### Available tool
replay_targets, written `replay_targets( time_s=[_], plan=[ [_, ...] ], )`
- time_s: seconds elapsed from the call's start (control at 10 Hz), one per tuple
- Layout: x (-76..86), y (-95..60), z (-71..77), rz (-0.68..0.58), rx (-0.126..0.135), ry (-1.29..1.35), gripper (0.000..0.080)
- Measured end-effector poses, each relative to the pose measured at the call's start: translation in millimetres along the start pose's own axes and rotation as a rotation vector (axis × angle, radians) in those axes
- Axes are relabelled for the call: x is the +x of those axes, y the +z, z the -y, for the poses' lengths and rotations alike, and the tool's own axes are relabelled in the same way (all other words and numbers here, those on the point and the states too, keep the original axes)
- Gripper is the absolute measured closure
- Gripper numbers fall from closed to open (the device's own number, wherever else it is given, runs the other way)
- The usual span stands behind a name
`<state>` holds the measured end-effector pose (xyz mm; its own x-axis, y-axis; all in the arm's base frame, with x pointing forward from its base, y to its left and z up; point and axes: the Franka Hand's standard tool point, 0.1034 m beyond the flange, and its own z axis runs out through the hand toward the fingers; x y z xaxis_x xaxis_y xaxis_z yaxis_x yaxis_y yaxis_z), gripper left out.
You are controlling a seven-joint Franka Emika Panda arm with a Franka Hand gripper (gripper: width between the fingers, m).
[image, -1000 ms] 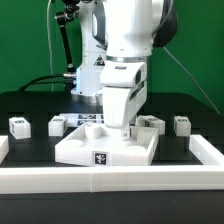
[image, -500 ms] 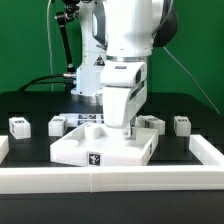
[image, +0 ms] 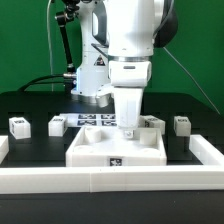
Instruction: Assemble square table
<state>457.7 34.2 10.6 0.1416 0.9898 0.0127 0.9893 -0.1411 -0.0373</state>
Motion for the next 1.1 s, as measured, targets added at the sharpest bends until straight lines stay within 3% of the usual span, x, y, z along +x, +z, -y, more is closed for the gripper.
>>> replay_targets(
  time_s=[0.5,0.8,1.0,1.1],
  plan=[
    [6.3,-0.8,-0.5,0.015,0.007,-0.048,0.0742],
    [27.8,0.1,-20.5,0.000,-0.005,-0.077,0.0742],
    [40.2,-0.1,-28.6,-0.007,-0.016,-0.090,0.0742],
    [43.0,0.1,-29.5,-0.004,-0.009,-0.094,0.0742]
  ],
)
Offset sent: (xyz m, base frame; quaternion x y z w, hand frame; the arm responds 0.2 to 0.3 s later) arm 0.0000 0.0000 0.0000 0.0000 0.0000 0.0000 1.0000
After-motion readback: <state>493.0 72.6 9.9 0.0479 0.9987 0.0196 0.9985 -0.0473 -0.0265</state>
